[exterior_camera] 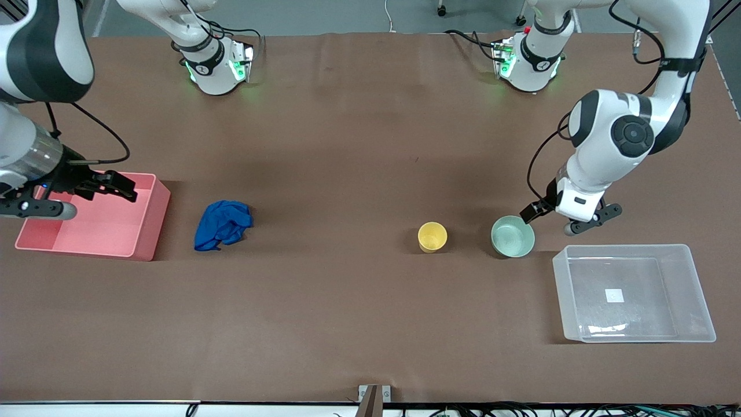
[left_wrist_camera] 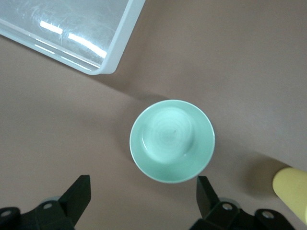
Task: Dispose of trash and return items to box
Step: 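Grasp the blue cloth with the right gripper while the left gripper grasps the bowl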
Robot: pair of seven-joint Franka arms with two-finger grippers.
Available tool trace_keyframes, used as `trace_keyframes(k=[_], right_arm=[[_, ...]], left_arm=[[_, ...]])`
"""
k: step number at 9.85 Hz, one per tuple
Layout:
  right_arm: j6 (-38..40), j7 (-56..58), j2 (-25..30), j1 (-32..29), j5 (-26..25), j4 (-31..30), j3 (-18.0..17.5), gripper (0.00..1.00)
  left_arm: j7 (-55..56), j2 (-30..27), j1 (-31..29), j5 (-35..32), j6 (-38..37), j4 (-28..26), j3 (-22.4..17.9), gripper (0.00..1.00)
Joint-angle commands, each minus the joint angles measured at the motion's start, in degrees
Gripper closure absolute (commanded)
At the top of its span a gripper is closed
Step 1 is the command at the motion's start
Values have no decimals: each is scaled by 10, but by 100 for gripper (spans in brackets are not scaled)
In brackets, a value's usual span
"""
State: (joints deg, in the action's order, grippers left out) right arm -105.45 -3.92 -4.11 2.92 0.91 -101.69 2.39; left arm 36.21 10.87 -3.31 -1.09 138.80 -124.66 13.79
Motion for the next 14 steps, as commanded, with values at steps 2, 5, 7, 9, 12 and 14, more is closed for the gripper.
trace_keyframes(k=[2, 5, 7, 9, 12, 14], right_arm=[[-46, -9, -45, 9, -5, -27, -1, 4], [-91, -9, -119, 24, -4, -37, -1, 4], [-161, -10, -144, 35, -3, -78, -1, 5], [-241, -10, -164, 45, -2, -121, -1, 5], [-283, -10, -190, 60, 0, -137, -2, 5], [-321, -10, -200, 63, 3, -157, -2, 5]], left_arm=[[13, 65, -14, -9, 61, -13, 0, 14], [13, 96, -22, -10, 79, -12, -1, 25], [13, 114, -22, -11, 81, -10, -1, 31], [13, 133, -21, -11, 82, -4, -1, 41], [14, 152, -21, -11, 88, 7, 0, 75], [14, 149, -21, -11, 87, 17, 0, 100]])
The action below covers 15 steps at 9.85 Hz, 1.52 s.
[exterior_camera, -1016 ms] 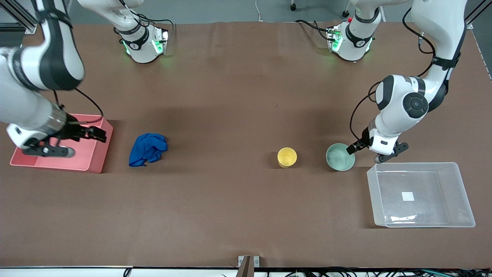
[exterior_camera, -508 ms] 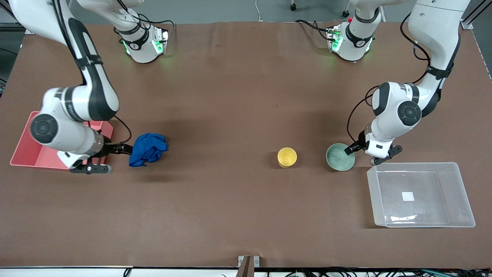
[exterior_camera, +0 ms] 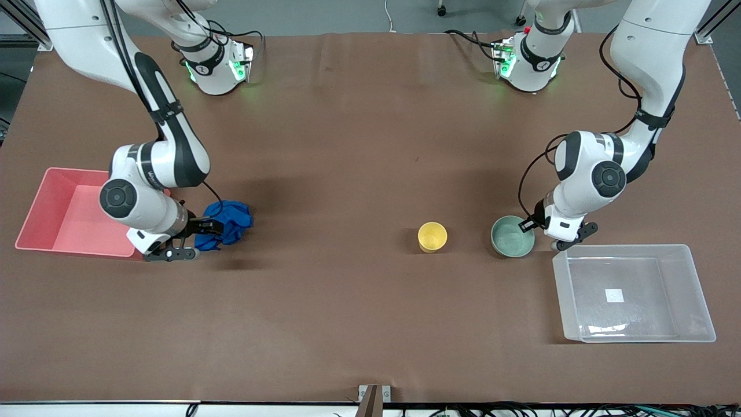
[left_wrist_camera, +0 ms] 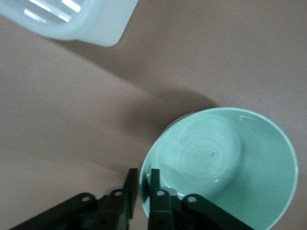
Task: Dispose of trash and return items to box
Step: 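Lift the cloth with the right gripper while the left gripper carries the bowl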
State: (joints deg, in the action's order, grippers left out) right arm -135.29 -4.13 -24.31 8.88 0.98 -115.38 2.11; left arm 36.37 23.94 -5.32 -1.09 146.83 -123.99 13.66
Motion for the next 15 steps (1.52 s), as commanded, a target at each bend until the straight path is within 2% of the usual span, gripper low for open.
trace_keyframes(k=[1, 2, 3, 5, 6, 8, 9, 11, 12, 14, 15], right_arm=[[-24, -8, 1, 4, 3, -23, 1, 5], [-26, -8, -4, 6, 3, -26, 1, 5], [-37, -8, -11, 10, 3, -31, 1, 5], [-52, -8, -18, 10, 3, -38, 1, 6], [-51, -9, -18, 11, 3, -40, 1, 15], [-51, -8, -18, 21, 3, -44, 1, 72], [-51, -8, -18, 24, 3, -44, 1, 84], [-45, -7, -16, 23, 3, -43, 2, 95], [-44, -6, -14, 19, 3, -42, 2, 97], [-26, 0, -6, 17, 3, -38, 4, 97], [-10, 1, 8, 17, 3, -31, 5, 97]], left_arm=[[12, 2, -2, -11, 1, 15, 3, 100], [12, -21, 0, -11, -23, 29, 3, 100], [6, -42, -1, -12, -88, 73, 4, 100], [-26, -42, -5, -27, -227, 194, 1, 100], [-64, -36, -8, -47, -266, 246, -4, 100], [-166, -8, -42, -94, -275, 303, -7, 100], [-231, 18, -65, -105, -275, 333, -7, 100], [-366, 88, -101, -103, -274, 398, -7, 100], [-399, 120, -108, -102, -270, 419, -7, 100], [-421, 177, -109, -102, -254, 452, -7, 100], [-424, 195, -113, -102, -230, 452, -7, 99]])
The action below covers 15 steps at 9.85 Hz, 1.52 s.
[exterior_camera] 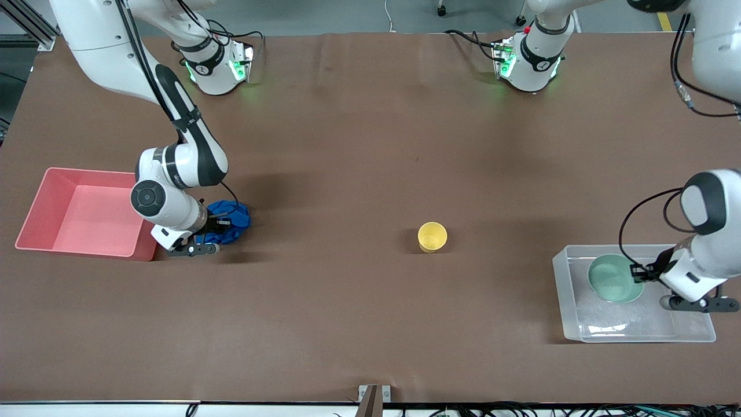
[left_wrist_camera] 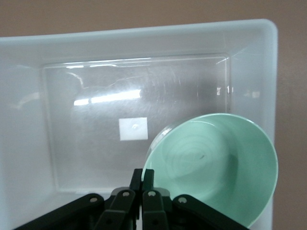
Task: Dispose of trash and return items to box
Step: 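Drop the cloth into the pink bin while the left gripper reaches the cup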
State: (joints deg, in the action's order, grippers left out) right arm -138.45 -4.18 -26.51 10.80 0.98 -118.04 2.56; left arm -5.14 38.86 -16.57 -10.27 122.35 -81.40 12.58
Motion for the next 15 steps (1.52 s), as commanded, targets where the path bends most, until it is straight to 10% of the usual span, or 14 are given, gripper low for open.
trace_keyframes(k=[1, 5, 7, 8, 15], right_arm=[[48, 1, 46, -5, 2, 9, 2, 99], [216, 1, 125, -44, -5, 100, 3, 99], [267, 2, 178, -68, -5, 115, 3, 99], [280, 3, 198, -76, -6, 115, 3, 99], [293, 13, 241, -139, -35, 84, 3, 99]], left_arm=[[-13, 63, -6, -10, 28, 26, 3, 99], [-12, 96, -13, -5, 47, 25, 3, 84], [-14, 90, -18, -6, 47, 25, 3, 10], [-13, 74, -27, -8, 45, 26, 9, 0], [275, -63, 27, -14, -72, -58, 113, 0]])
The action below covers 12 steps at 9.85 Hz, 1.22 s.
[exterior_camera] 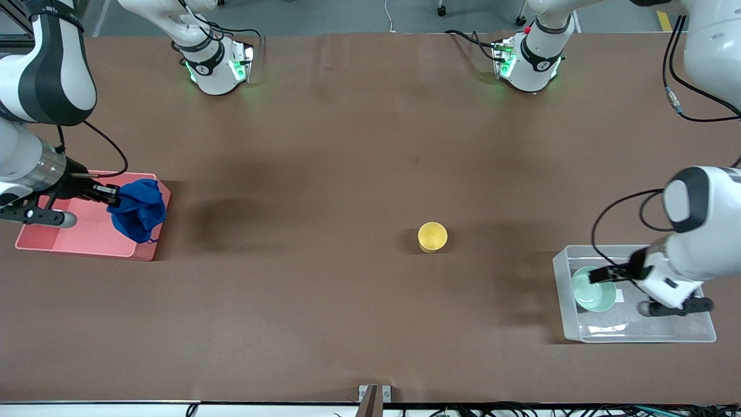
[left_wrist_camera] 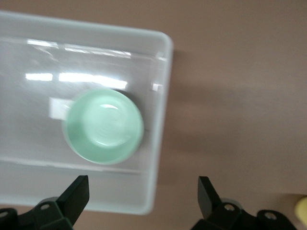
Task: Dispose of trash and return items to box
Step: 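Drop the cloth into the pink bin while the left gripper reaches the cup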
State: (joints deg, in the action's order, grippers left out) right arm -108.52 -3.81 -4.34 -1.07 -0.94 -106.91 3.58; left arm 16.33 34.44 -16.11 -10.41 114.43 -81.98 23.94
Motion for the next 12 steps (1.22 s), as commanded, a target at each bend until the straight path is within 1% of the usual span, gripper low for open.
trace_keyframes(k=[1, 3, 5, 7, 8, 9, 10, 11, 12], right_arm=[[-8, 24, 19, -35, -20, -31, -8, 99], [-23, 56, 11, -69, -20, -37, -8, 99], [-83, 99, 8, -103, -20, -82, -9, 99], [-116, 143, -21, -143, -20, -94, -9, 99], [-131, 164, -36, -158, -20, -94, -9, 98], [-145, 186, -57, -173, -20, -94, -9, 94], [-159, 202, -76, -184, -20, -93, -9, 86], [-162, 205, -85, -186, -20, -91, -9, 74], [-163, 204, -88, -185, -19, -89, -9, 56]], left_arm=[[126, -27, 57, -13, 8, -67, 0, 0], [253, -23, 122, -13, 22, -82, 0, 0], [372, -16, 178, -13, 84, -113, -1, 0], [437, -10, 208, -25, 116, -137, -1, 6], [477, -6, 219, -43, 140, -155, 0, 10], [515, 0, 231, -63, 168, -171, 0, 15], [549, 16, 246, -77, 184, -172, 0, 19], [570, 23, 256, -91, 186, -172, 0, 26], [581, 30, 257, -99, 187, -172, 0, 37]])
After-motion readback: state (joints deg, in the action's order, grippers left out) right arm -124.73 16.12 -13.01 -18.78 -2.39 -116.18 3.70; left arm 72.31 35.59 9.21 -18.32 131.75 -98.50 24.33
